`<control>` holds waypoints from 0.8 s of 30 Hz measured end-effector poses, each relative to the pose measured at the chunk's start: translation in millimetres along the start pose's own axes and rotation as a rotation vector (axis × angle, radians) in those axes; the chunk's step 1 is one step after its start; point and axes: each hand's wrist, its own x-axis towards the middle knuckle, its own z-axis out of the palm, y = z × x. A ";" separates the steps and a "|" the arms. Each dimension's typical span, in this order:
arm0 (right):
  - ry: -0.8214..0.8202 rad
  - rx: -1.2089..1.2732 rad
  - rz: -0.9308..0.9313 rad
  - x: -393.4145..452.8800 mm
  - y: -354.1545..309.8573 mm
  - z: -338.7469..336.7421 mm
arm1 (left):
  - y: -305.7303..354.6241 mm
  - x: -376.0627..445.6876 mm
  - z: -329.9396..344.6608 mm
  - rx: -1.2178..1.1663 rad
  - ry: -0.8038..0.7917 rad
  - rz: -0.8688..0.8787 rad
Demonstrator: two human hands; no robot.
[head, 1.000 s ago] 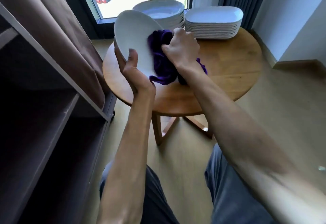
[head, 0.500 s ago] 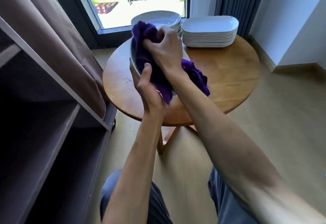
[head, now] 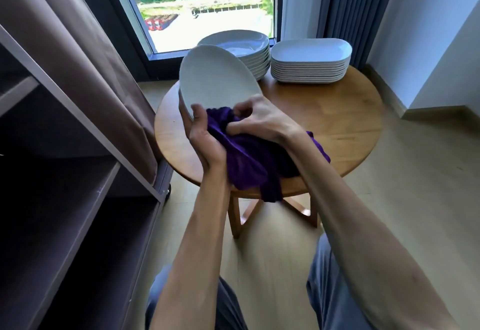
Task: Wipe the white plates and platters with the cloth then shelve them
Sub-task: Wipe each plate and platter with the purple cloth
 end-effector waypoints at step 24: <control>0.963 0.511 0.134 35.0 12.1 -83.6 | 30.3 2.7 -13.5 -0.074 0.206 -0.061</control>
